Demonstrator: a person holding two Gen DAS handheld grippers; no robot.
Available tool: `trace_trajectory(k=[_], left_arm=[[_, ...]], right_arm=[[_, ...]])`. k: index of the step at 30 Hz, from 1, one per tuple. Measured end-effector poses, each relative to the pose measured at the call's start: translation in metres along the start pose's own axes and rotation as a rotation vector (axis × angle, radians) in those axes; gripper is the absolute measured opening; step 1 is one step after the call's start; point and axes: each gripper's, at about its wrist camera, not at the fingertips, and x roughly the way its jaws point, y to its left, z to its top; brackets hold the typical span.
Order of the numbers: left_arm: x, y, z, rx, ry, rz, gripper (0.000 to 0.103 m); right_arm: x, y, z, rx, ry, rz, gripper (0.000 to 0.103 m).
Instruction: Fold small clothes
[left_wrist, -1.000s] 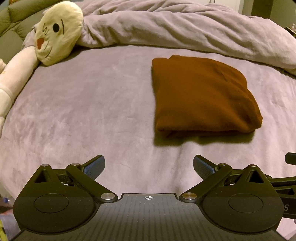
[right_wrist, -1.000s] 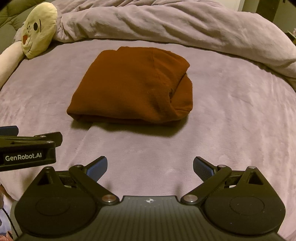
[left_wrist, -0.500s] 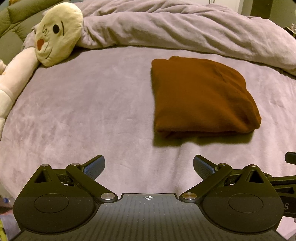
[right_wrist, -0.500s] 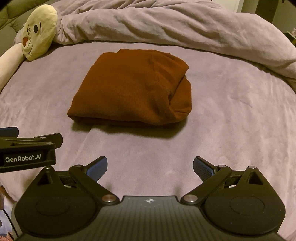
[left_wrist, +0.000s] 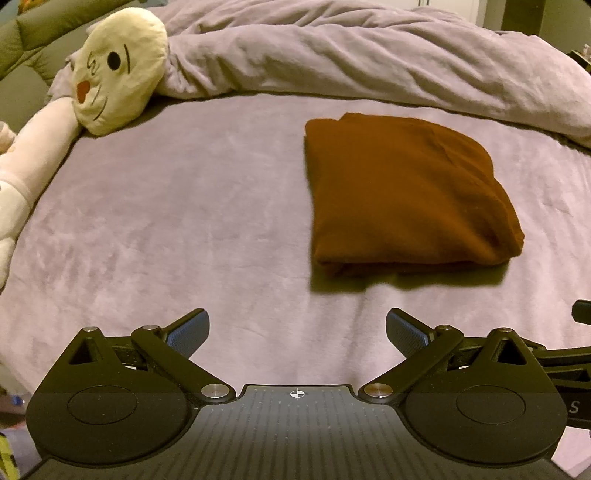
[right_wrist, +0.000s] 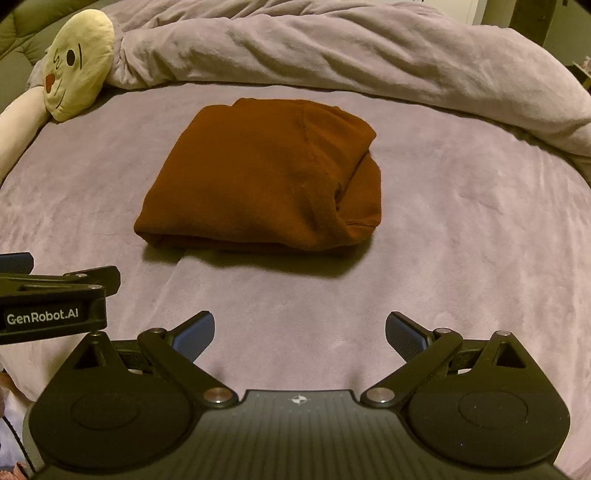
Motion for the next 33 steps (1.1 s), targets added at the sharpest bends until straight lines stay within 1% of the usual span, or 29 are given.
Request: trace_trajectory(k=[33], left_arm=[[-0.0003, 0.0059, 0.0032, -0.017, -0.006, 0.010, 0.103]], right_arm=[[0.0018, -0.0050, 0.0026, 0.012, 0.007, 0.000, 0.099]])
